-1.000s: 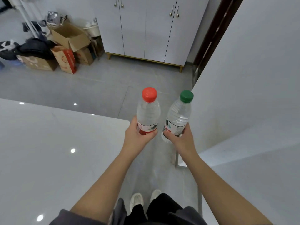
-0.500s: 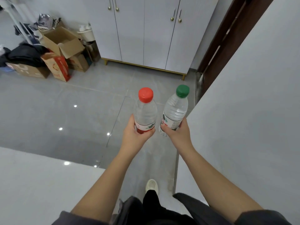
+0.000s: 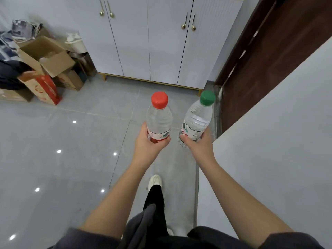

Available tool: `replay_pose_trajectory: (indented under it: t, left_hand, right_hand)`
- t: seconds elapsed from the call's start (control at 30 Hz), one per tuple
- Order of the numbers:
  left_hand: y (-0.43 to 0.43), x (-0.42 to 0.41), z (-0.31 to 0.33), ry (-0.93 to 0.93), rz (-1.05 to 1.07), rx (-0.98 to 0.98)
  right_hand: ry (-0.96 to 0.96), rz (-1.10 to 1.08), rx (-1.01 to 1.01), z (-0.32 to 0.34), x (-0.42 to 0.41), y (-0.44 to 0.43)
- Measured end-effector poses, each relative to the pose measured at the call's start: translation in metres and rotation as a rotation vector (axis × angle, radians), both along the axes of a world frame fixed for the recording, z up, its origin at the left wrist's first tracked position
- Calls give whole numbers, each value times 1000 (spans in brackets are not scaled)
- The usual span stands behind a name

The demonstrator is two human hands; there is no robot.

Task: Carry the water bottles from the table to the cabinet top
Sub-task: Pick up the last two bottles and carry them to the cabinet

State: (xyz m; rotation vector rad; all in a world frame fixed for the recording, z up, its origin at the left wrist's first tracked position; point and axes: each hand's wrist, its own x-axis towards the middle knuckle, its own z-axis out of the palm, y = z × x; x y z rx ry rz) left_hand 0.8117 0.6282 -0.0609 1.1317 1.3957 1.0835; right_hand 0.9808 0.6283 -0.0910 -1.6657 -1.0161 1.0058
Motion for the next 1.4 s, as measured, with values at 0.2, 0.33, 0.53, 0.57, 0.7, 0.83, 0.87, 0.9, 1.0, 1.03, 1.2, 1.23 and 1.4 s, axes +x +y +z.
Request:
replay_pose_trajectory:
  t: [0.2,0.33,0.53,0.57,0.7,0.83,0.87,0.9,1.0,1.03,1.2,1.23,1.4]
  left_hand:
    - [122,7,4,29,-63,-20]
    - [192,20,9,33,-91,-20]
    - [282,47,15,63,-125,20]
    - [299,53,15,66,-122,23]
    - [370,79,11,55,-83,17]
    - [446,111,19,38,-30,13]
    - [466,119,22,38,-19,17]
    - [485,127,26,43,-9,23]
    - [543,152,41,37,3,48]
    - [560,159,47,32,3,59]
    - [651,191,71,39,-9,151]
    - [670,196,76,52,-14,169]
    - [766,227,94,77,-28,215]
  right_hand:
    - [2,-68,-3,5,18,105]
    - [27,-105,22,10,30,165]
    - [10,-129,66,13,57,260]
    - [9,-131,75,13,63,279]
    - [20,-107,112,10,85,361]
    - [14,-46,99,17,114,446]
    - [3,-32,92,19,123,467]
    - [-7,-18,91,23,132,488]
    - [-25,3,127,40,156,551]
    - [-26,1,135,47,162,569]
    - [-44,-10,188,85,191,658]
    - [-49,-10,200,93,197,677]
    - [-80,2,221,122,225,772]
